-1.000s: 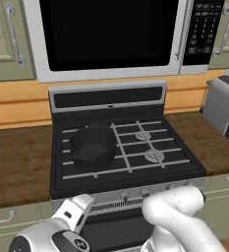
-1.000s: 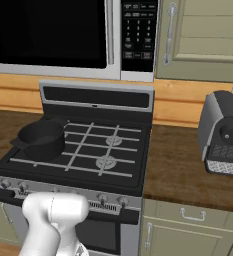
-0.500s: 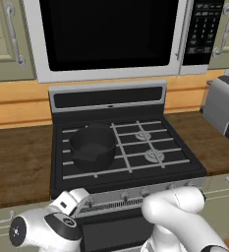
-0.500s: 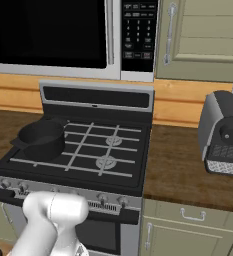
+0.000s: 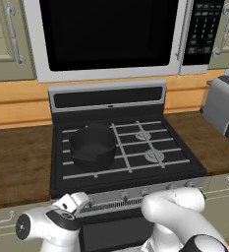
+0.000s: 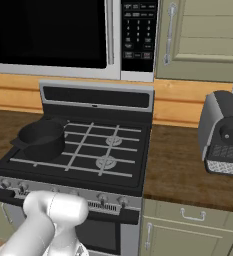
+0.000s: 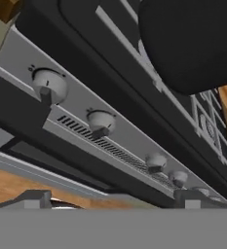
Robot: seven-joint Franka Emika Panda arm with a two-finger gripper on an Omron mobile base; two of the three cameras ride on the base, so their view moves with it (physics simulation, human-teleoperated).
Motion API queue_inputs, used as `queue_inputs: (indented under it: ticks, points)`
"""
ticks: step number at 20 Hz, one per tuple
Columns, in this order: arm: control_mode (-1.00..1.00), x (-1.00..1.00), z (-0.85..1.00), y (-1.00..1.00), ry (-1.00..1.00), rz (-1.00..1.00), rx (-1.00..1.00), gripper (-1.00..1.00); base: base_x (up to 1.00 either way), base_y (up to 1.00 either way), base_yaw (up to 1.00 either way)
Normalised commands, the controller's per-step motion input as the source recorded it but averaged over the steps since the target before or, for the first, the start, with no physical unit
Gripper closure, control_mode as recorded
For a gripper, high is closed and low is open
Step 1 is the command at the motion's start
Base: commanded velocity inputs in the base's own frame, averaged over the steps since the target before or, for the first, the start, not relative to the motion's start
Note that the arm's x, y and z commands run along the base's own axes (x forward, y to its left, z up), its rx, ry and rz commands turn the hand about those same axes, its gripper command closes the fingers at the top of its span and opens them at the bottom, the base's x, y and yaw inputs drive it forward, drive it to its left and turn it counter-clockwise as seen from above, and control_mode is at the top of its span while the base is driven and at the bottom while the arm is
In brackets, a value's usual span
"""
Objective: Turn off the front left burner of the stove.
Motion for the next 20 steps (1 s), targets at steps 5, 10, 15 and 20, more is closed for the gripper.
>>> queue_inputs:
  ticks: [5,10,15,20]
  points:
    - [-1.0,0.42,-0.14,0.13,0.0,-0.01,0.0,-1.0,0.0,0.0,0.0]
    - [-1.0,0.38,-0.1,0.13,0.0,0.0,0.0,-1.0,0.0,0.0,0.0]
    - [-1.0,0.05,-0.49,0.01,0.0,0.0,-0.02,-1.0,0.0,0.0,0.0]
    - [-1.0,0.1,-0.28,0.18,-0.01,0.0,-0.01,-1.0,0.0,0.0,0.0]
